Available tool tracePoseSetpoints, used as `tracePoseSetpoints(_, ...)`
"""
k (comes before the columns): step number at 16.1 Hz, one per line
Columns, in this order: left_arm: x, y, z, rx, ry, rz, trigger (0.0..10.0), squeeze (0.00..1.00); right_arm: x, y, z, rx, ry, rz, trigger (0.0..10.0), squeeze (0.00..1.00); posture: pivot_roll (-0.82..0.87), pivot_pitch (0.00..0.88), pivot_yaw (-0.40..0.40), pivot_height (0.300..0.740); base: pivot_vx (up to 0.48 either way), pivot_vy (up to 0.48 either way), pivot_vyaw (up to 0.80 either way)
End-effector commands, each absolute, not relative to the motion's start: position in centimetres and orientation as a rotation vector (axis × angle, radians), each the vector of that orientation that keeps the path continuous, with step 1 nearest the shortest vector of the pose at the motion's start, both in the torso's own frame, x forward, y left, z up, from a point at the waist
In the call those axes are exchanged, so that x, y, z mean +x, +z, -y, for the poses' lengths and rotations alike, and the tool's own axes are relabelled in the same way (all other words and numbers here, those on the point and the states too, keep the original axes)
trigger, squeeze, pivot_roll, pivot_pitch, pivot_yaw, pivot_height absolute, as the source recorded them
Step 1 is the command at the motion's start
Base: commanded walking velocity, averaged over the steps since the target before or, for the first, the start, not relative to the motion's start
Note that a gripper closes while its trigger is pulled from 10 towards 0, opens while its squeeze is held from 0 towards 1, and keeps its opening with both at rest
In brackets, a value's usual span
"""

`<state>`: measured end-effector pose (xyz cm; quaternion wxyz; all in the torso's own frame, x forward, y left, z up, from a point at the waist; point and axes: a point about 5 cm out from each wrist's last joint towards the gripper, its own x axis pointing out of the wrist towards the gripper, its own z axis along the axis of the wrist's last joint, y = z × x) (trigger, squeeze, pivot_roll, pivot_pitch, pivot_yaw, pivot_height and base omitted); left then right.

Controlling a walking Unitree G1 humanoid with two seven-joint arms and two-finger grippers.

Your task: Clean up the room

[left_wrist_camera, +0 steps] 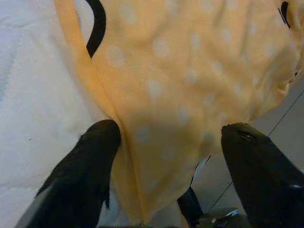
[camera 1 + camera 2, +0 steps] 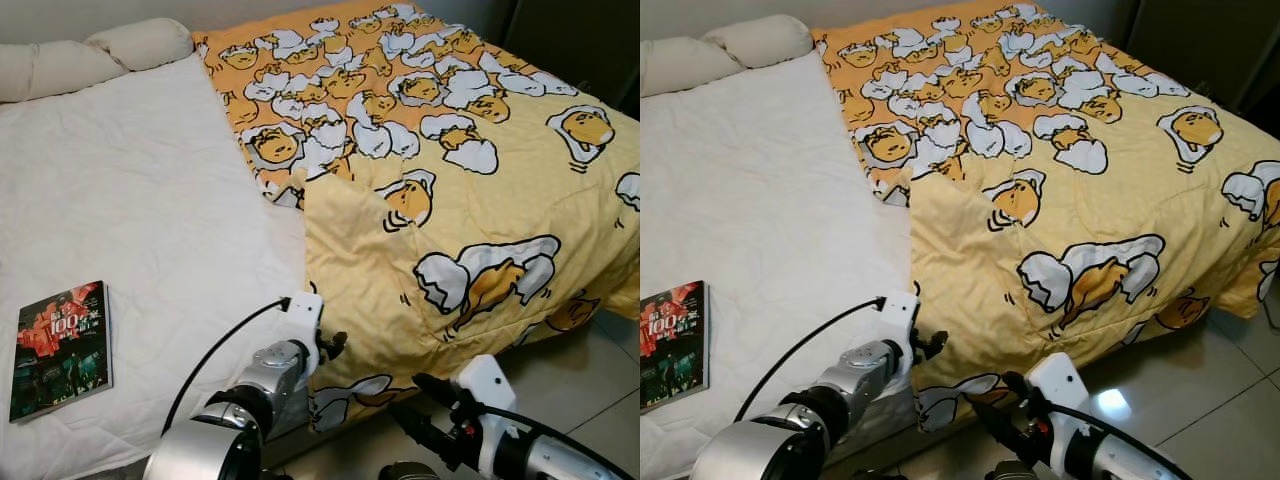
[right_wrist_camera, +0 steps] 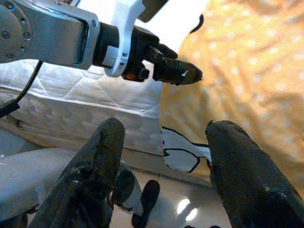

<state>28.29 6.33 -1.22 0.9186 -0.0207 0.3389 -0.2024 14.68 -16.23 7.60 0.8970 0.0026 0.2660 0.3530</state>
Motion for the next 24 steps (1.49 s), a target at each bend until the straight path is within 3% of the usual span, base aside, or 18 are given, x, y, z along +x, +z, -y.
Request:
tracePoseSetpoints(1, 28.5, -1.0, -6.4, -0.041, -0.405, -0.690, 2.7, 0.00, 14.5, 8.1, 16.3, -0.002, 0.721, -0.532, 10.0, 0.00, -0.37, 0.132, 0.105, 0.740, 0.000, 0.000, 0.00)
tracePoseSetpoints(2, 28.5, -1.0, -6.4, -0.041, -0.403, -0.688, 1.4, 0.00, 14.3, 8.4, 16.5, -0.003, 0.714, -0.527, 10.0, 0.00, -0.38, 0.140, 0.100, 0.740, 0.000, 0.000, 0.00)
tracePoseSetpoints(3, 28.5, -1.0, -6.4, -0.038, -0.401, -0.686, 1.4, 0.00, 14.2, 8.7, 16.6, -0.004, 0.708, -0.523, 10.0, 0.00, -0.37, 0.143, 0.099, 0.740, 0.000, 0.000, 0.00)
tracePoseSetpoints(4, 28.6, -1.0, -6.5, -0.027, -0.401, -0.681, 0.0, 0.00, 14.1, 9.1, 16.9, -0.003, 0.697, -0.515, 10.0, 0.00, -0.37, 0.156, 0.091, 0.740, 0.000, 0.000, 0.00)
tracePoseSetpoints(18, 29.8, 0.7, -6.2, -0.191, -0.469, -0.555, 0.0, 0.00, 12.9, 10.7, 17.8, 0.019, 0.659, -0.503, 10.0, 0.00, -0.31, 0.179, 0.115, 0.740, 0.000, 0.000, 0.00)
tracePoseSetpoints(24, 28.6, -0.1, -6.1, -0.224, -0.565, -0.559, 0.0, 0.00, 12.7, 10.5, 17.8, 0.028, 0.663, -0.511, 10.0, 0.00, -0.30, 0.173, 0.114, 0.740, 0.000, 0.000, 0.00)
